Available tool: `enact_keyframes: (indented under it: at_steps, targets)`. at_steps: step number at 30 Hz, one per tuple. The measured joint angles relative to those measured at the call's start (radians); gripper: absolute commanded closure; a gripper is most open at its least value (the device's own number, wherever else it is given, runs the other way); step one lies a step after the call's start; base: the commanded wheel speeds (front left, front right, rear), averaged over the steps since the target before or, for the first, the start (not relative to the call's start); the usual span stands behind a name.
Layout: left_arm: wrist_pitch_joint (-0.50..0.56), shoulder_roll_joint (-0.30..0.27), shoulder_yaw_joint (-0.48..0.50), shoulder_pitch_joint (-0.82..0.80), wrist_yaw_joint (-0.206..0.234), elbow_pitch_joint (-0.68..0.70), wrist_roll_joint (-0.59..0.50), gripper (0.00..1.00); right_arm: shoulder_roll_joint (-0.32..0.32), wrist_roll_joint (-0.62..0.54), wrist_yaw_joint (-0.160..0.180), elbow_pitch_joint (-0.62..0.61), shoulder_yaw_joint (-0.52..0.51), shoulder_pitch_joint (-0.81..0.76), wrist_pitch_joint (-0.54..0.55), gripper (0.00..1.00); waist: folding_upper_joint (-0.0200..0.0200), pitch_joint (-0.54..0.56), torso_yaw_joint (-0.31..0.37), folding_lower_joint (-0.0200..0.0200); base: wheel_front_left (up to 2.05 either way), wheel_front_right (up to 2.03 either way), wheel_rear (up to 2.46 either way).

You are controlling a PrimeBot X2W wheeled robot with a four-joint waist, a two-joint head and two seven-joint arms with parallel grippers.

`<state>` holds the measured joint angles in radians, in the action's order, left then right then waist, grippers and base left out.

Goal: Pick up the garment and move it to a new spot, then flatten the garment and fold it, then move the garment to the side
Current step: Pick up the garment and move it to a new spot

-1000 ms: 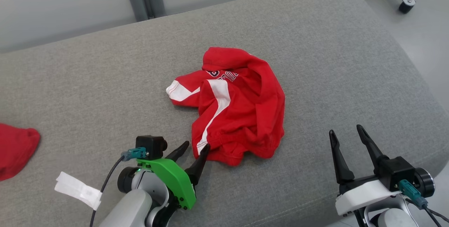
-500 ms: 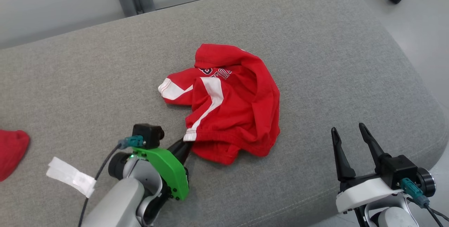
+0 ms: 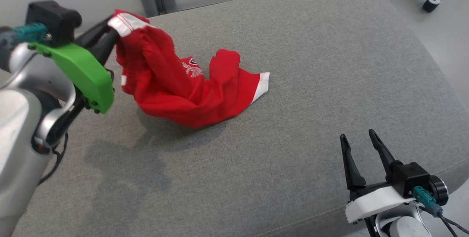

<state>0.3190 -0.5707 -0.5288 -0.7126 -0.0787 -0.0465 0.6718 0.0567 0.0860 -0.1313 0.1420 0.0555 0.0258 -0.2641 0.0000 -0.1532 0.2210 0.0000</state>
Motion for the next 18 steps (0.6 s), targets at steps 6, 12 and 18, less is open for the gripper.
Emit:
enact_keyframes:
  at_steps: [6,12,18]
  targets:
    - [0.049,-0.038,0.001,-0.143,-0.026,0.007,-0.016,1.00,-0.005,0.009,0.000,0.003,0.010,0.015,0.000,0.00,0.0000,-0.001,0.013,0.0000,0.00,0.00,0.00]
    - [0.039,0.021,-0.065,-0.148,-0.038,0.087,0.013,1.00,-0.005,0.023,0.000,0.002,-0.001,0.014,0.000,0.00,0.0000,-0.015,0.023,0.0000,0.00,0.00,0.00]
    - [-0.036,0.122,-0.198,0.099,-0.006,0.134,0.017,1.00,-0.006,0.034,0.000,0.005,0.001,0.005,0.000,0.00,0.0000,-0.031,0.018,0.0000,0.00,0.00,0.00]
